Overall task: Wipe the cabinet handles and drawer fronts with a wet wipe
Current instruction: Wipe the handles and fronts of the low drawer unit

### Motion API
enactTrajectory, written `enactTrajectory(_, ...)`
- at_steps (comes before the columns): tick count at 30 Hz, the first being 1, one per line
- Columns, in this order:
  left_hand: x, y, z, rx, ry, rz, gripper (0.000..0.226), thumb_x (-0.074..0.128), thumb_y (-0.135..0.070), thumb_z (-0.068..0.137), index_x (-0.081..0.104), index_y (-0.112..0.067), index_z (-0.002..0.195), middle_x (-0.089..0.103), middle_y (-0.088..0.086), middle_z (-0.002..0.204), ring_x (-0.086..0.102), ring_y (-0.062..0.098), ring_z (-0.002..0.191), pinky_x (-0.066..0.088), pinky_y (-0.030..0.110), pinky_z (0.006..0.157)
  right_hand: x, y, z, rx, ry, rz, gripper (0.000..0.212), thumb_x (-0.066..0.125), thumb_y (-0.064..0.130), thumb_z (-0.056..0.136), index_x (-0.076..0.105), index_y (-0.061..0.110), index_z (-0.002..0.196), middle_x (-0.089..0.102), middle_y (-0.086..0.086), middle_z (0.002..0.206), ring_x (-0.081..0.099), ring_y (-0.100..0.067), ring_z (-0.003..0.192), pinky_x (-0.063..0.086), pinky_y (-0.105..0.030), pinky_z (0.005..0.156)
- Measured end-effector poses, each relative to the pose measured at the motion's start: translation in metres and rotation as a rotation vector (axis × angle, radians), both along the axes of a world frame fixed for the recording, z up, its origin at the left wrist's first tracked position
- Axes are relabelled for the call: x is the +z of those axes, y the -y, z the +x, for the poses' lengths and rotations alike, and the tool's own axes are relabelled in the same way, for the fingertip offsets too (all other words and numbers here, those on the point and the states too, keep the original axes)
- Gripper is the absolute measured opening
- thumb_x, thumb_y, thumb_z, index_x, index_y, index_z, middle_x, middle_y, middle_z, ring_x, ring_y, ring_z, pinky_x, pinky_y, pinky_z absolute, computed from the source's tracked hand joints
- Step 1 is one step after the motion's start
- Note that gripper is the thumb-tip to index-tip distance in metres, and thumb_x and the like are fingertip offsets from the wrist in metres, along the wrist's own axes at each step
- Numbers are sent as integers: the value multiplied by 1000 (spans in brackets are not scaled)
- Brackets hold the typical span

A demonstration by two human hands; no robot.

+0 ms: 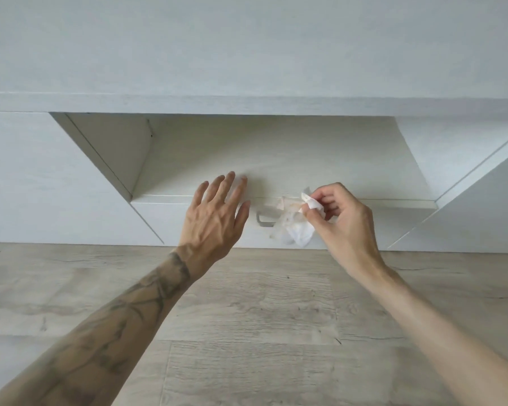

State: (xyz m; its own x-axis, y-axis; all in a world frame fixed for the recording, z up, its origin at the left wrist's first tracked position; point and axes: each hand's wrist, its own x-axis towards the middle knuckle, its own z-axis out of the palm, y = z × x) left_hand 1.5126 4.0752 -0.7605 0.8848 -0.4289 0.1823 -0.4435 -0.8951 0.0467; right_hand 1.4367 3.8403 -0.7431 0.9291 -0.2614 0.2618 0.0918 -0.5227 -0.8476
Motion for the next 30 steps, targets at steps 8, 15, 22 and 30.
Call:
enactTrajectory(8, -38, -11, 0, -16, 71, 23, 61, 26, -44, 117, 19, -17, 171, 20, 10, 176, 18, 28, 164, 15, 48, 134, -66, -22, 6, -115, 78, -187, 17, 74, 1, 90, 70, 15, 99, 69, 8, 98, 58, -13, 99, 47, -43, 97)
enactTrajectory(15, -59, -15, 8, -49, 176, 9, 67, 28, -47, 114, 15, -16, 172, 16, 11, 177, 16, 28, 164, 12, 49, 134, -88, -15, 0, -55, 199, -361, 31, 82, 38, 87, 78, 15, 108, 70, 3, 115, 59, -19, 109, 41, -34, 98)
enactTrajectory(22, -78, -13, 20, -51, 296, -45, 66, 24, -50, 114, 21, -15, 170, 26, 12, 174, 24, 30, 161, 10, 49, 132, -100, -13, 13, -116, 370, -453, 16, 89, 18, 86, 84, 16, 100, 76, 4, 100, 64, -24, 96, 43, -40, 91)
enactTrajectory(30, -96, -12, 31, -77, 433, -96, 62, 32, -47, 114, 28, -14, 167, 36, 14, 169, 31, 33, 155, 12, 49, 128, -98, -34, 26, -23, 450, -543, 11, 87, 20, 89, 86, 17, 99, 77, 6, 93, 66, -26, 90, 40, -37, 91)
